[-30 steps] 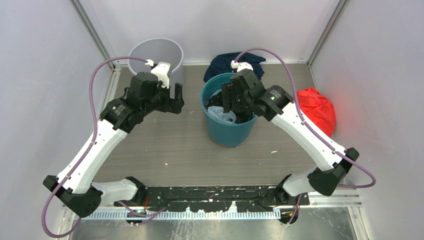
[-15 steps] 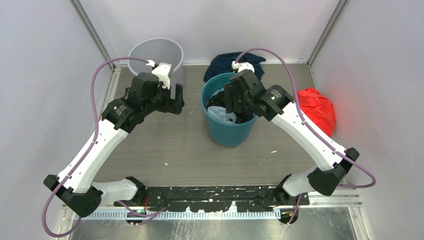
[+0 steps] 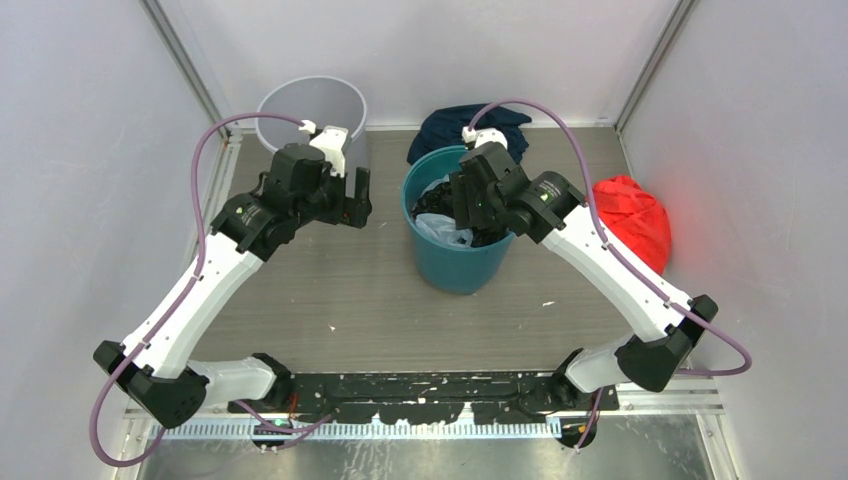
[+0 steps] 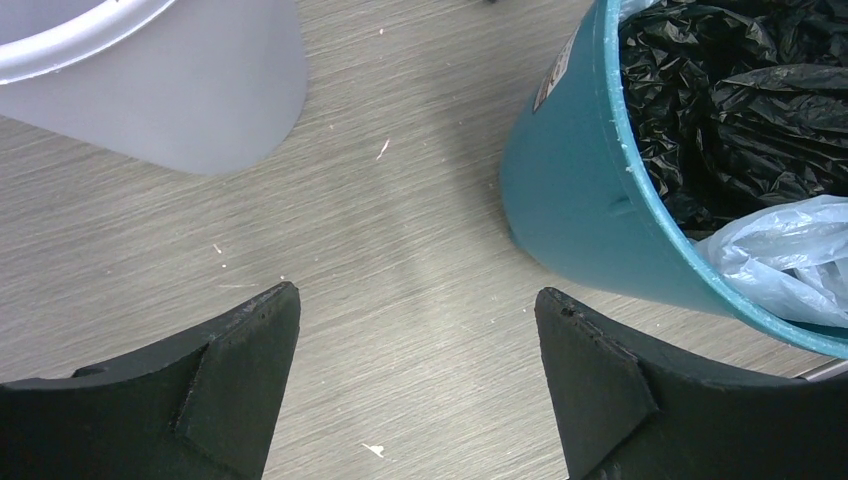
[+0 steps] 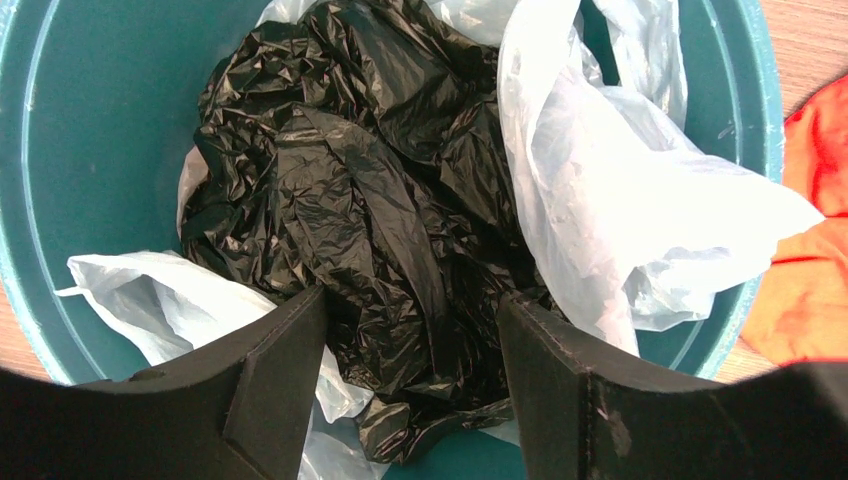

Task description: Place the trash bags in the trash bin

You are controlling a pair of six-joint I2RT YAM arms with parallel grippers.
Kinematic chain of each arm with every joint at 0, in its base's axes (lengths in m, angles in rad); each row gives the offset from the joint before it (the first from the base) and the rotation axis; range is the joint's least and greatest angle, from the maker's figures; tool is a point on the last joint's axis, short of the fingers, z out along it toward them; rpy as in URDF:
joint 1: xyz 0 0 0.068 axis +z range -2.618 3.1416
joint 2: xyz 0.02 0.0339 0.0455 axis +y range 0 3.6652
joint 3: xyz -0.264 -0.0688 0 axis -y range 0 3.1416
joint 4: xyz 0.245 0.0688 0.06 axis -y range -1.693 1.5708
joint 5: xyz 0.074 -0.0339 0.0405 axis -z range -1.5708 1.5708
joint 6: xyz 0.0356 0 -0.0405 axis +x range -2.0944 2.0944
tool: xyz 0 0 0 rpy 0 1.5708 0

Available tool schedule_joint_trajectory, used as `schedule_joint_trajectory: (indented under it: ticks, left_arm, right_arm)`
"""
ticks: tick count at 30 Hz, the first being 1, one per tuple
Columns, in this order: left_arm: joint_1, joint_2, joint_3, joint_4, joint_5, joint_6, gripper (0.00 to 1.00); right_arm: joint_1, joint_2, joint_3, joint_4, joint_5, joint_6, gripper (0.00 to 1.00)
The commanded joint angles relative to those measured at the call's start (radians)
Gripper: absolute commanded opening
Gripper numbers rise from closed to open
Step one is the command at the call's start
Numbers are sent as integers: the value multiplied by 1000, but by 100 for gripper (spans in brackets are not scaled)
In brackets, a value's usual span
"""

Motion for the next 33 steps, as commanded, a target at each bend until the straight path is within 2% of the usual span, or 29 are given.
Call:
schedule_joint_trajectory:
  ticks: [1,5,8,12,17,24,33]
  left_arm:
    - [2,-8,4,55,19,-7,88]
    - [2,-4,1,56,21,-8,88]
    - [2,-3,-4,59,27,-11,88]
    - [2,-5,-13,62,30,-10,88]
    - [2,-6,-21,57,32,-1,88]
    - [2,-5,-22,55,37,1,88]
    - [2,-11,-17,65,86,-16,88]
  right_arm:
    - [14,-40,37,-23,28,-8,68]
    - [16,-32,44,-28,32,-16,68]
    - [17,-15,53,-25,41,-26,58]
    - [17,14,73,-19,45,-44,36]
    - [17,31,143,-16,62,-62,27]
    - [17,8,254,52,60,-97,21]
    - [17,-32,256,205,53,-137,16]
